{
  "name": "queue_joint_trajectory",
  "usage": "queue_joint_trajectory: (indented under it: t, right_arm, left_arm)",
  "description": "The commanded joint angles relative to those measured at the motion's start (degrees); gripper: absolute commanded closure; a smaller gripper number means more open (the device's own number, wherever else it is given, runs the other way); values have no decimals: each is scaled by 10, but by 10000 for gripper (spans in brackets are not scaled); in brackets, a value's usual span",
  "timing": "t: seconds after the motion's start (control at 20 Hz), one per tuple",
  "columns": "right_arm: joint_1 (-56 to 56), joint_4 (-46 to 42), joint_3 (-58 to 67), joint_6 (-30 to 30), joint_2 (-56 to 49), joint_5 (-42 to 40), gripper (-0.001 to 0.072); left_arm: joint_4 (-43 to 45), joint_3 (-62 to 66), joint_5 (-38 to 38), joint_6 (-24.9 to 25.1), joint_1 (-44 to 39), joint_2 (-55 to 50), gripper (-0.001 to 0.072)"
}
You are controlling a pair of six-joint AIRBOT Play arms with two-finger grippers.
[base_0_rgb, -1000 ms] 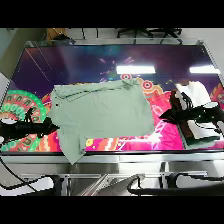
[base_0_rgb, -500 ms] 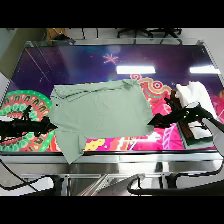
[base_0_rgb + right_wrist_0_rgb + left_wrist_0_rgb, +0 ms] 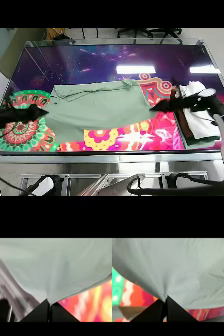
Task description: Fold the shirts.
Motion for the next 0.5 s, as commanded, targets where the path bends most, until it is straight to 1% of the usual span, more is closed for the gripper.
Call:
queue_joint_trajectory:
  t: [0.0,0.1,0.15,0.25,0.3,0.35,0.45]
  right_arm:
    - [-33,133,154,-31,105,-49,697]
    - [-60,138,240,-42,163,-123,697]
    - [-71,138,276,-56,189,-156,696]
    - [-87,131,322,-83,231,-210,697]
    - [-93,124,335,-88,245,-234,697]
    - [-98,116,341,-89,254,-252,697]
    - [-104,99,340,-87,256,-259,697]
  left_arm:
    - [-75,158,-21,-3,0,124,692]
    - [-63,278,7,-14,0,177,692]
    - [-43,334,38,-16,0,200,692]
    - [15,410,116,-30,0,235,692]
    - [56,441,137,-46,0,246,692]
    - [89,463,138,-56,0,251,693]
    - [115,485,101,-58,0,240,692]
